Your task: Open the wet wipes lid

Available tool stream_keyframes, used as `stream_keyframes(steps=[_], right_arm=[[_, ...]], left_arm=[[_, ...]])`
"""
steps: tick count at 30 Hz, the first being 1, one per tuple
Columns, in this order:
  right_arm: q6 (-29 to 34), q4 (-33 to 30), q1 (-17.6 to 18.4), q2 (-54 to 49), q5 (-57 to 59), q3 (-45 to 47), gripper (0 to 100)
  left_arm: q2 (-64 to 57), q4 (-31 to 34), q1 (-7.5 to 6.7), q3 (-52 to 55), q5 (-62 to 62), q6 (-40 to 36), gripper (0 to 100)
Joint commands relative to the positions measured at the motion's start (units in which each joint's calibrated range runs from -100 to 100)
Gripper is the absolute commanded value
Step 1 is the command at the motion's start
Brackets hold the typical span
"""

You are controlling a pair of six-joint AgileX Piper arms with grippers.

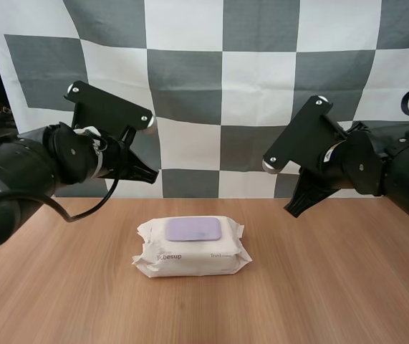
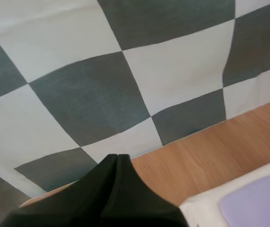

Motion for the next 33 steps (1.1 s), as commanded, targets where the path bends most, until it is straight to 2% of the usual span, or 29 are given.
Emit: stream_keyframes(steps=[1,2,5,9,10,11,16,19,21,23,26,33], right_arm=[[0.0,0.4,0.0,1.0,-1.8,0.0,0],[0.0,0.4,0.0,1.5,-2.0,0.0,0],[0.0,0.4,0.0,1.5,-2.2,0.0,0],[0.0,0.3,0.0,1.4,-1.4,0.0,0],[0.0,0.3,0.0,1.4,-1.4,0.0,0],[0.0,0.3,0.0,1.4,-1.4,0.0,0],[0.0,0.7,0.0,1.4,-1.4,0.0,0],[-0.1,1.8,0.0,1.4,-1.4,0.0,0],[-1.1,3.6,0.0,1.4,-1.4,0.0,0],[-3.1,6.0,0.0,1.4,-1.4,0.0,0],[-5.3,8.6,0.0,1.4,-0.2,0.0,0],[-5.3,8.7,0.0,1.4,-0.2,0.0,0]], left_arm=[[0.0,-41.8,1.22,-0.8,28.4,24.5,0],[0.0,-41.9,1.87,-0.9,29.7,25.3,0],[0.0,-40.9,5.79,-1.1,29.3,25.6,0],[2.3,-41.4,12.96,-0.2,35.7,30.8,0],[3.6,-42.1,15.48,-0.1,40.3,33.4,0],[4.8,-42.9,16.78,0.1,43.7,34.7,0],[13.8,-49.2,27.29,0.5,67.1,44.6,0],[19.5,-49.8,31.27,0.5,70.5,50.2,0],[23.4,-49.8,32.78,0.5,70.5,52.9,0],[26.9,-48.9,33.64,0.5,70.5,55.4,0],[31.2,-46.8,33.74,0.5,70.5,57.9,0],[39.6,-44.7,33.74,0.5,70.5,59.6,0]])
